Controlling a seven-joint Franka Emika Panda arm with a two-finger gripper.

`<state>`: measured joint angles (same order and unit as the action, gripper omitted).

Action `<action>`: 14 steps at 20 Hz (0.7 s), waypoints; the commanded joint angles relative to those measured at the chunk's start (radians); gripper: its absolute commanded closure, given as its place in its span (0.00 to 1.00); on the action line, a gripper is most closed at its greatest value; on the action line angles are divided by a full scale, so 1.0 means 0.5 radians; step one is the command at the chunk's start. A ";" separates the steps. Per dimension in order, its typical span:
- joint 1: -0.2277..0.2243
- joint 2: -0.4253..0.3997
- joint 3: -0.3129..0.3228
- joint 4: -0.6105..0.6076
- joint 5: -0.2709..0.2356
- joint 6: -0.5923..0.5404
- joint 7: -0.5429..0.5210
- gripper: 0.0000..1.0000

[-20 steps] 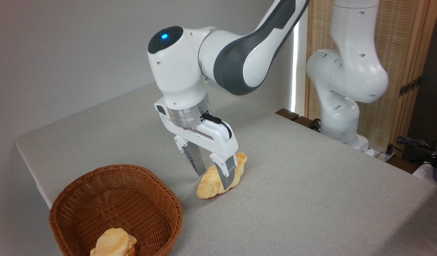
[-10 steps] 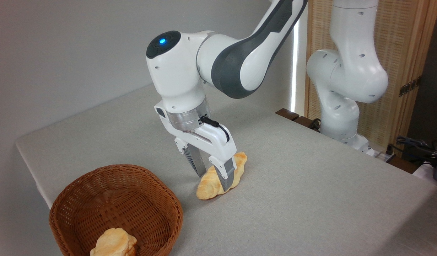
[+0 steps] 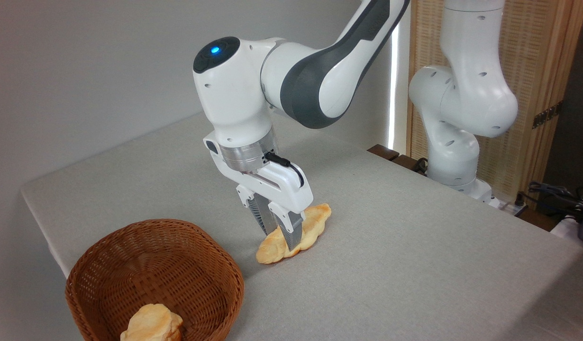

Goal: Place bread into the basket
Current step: 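Close the gripper on the twisted bread roll, then lift the bread roll and carry it over the wicker basket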

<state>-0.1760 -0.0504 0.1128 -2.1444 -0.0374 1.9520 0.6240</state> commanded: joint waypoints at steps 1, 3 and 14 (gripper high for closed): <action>-0.013 0.003 -0.002 0.079 0.023 -0.014 0.019 0.53; -0.016 -0.016 -0.054 0.150 0.017 -0.023 0.001 0.53; -0.013 0.024 -0.115 0.607 -0.137 0.062 0.022 0.50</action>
<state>-0.1818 -0.0662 0.0520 -1.8965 -0.0825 1.9475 0.6239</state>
